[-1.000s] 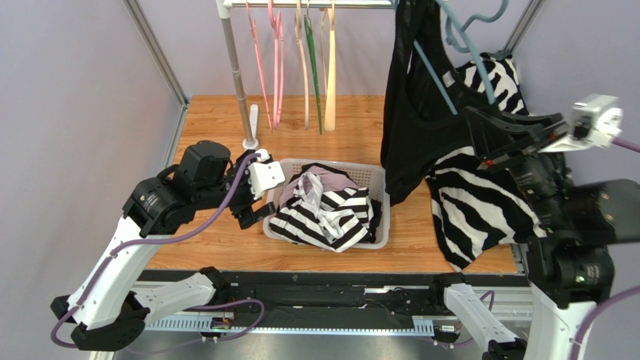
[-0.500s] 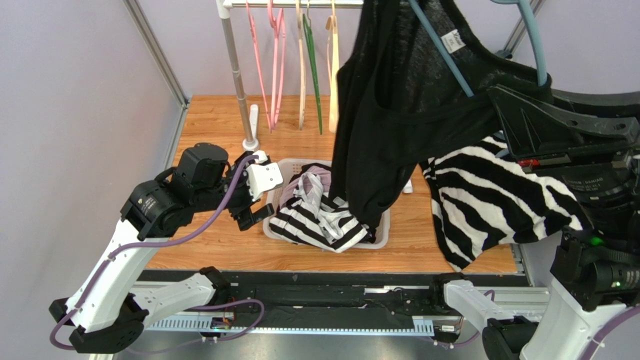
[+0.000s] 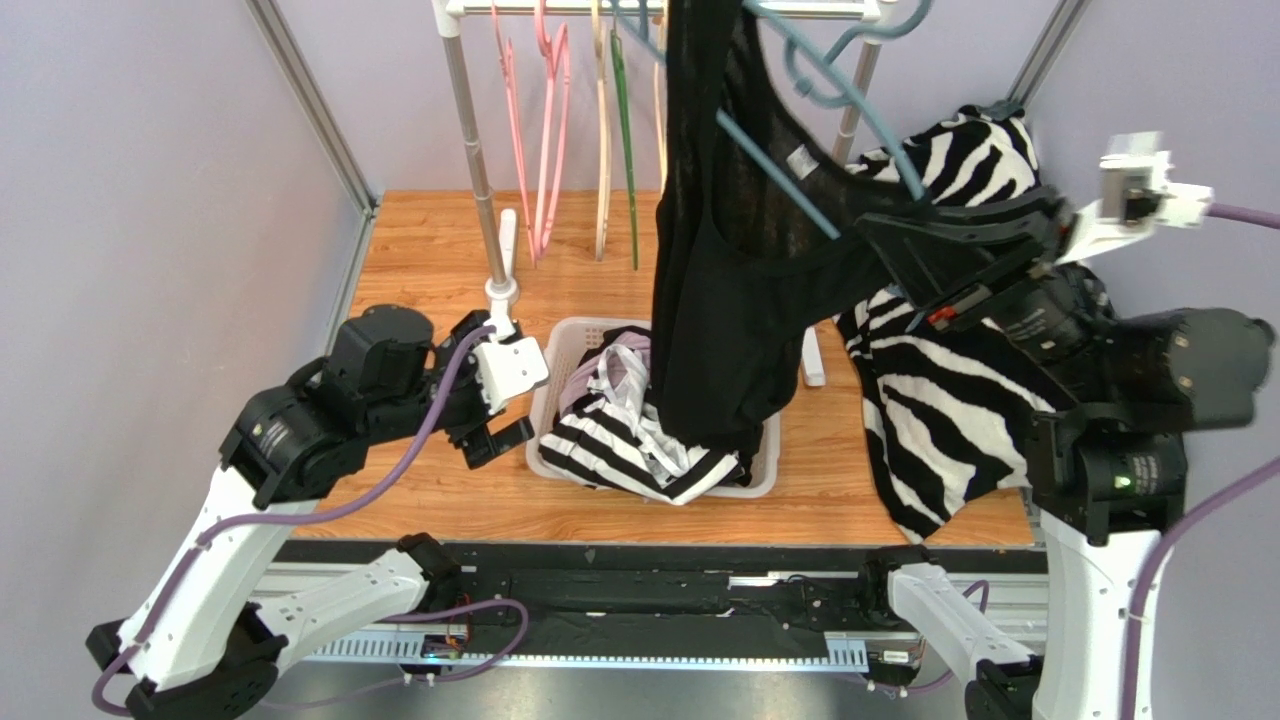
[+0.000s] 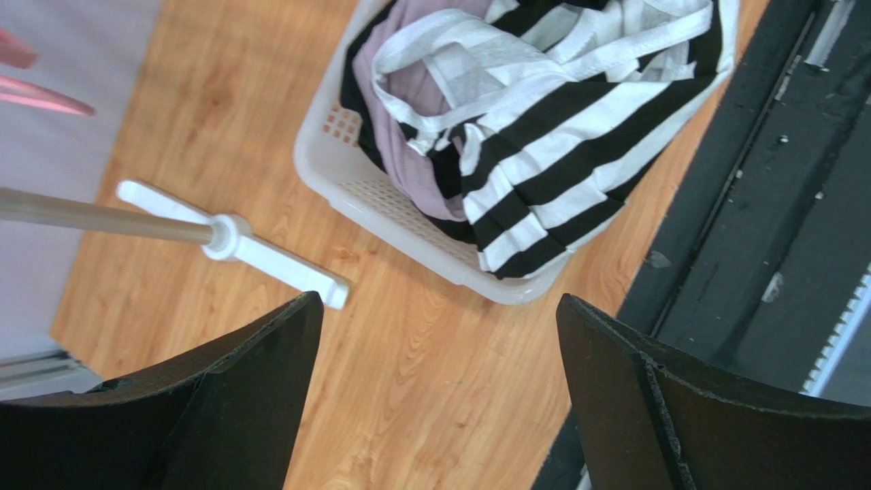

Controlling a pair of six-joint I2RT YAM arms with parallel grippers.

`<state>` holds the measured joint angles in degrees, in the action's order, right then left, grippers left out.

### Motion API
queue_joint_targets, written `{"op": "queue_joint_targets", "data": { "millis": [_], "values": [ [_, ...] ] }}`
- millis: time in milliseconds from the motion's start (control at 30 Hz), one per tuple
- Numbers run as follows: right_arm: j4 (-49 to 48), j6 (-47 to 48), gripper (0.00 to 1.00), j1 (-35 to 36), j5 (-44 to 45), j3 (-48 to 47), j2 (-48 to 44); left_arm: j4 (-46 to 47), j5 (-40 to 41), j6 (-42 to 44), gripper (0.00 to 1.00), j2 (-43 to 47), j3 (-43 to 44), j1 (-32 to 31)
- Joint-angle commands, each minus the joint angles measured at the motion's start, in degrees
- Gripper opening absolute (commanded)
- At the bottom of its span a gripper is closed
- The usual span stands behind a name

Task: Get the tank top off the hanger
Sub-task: Pick up the hanger from the clothesline, then remove the tank top from the hanger.

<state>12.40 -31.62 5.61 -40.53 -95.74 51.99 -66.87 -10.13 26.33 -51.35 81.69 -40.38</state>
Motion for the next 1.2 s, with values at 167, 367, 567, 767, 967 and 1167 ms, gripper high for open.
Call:
{"op": "queue_joint_targets", "data": {
  "millis": [167, 367, 567, 767, 967, 1167],
  "values": [
    [1.04, 6.04, 0.00, 0.28, -13.32, 16.02, -7.33, 3.51, 6.44, 5.40, 0.99, 10.13, 6.08, 0.13],
    [6.74, 12.71, 0.00, 1.16, -22.47, 20.41, -10.06, 6.57, -2.08, 3.39, 0.99, 12.76, 12.53, 0.21],
    [15.87, 23.25, 0.00, 5.11, -24.86, 20.51, -11.29, 10.01, -13.93, 1.88, 0.98, 10.32, 13.57, 0.21],
    [23.27, 34.22, 0.00, 9.94, -21.61, 21.82, -12.79, 2.63, -28.97, 5.04, 0.97, 2.76, 23.50, 0.21],
    [26.09, 39.61, 0.00, 14.95, -18.36, 21.57, -12.61, -0.45, -36.62, 4.70, 0.93, -1.99, 25.45, 0.21],
    [25.83, 40.23, 0.00, 16.63, -19.76, 20.42, -12.08, 0.42, -34.88, 1.89, 0.88, -5.24, 24.22, 0.21]
  ]
}}
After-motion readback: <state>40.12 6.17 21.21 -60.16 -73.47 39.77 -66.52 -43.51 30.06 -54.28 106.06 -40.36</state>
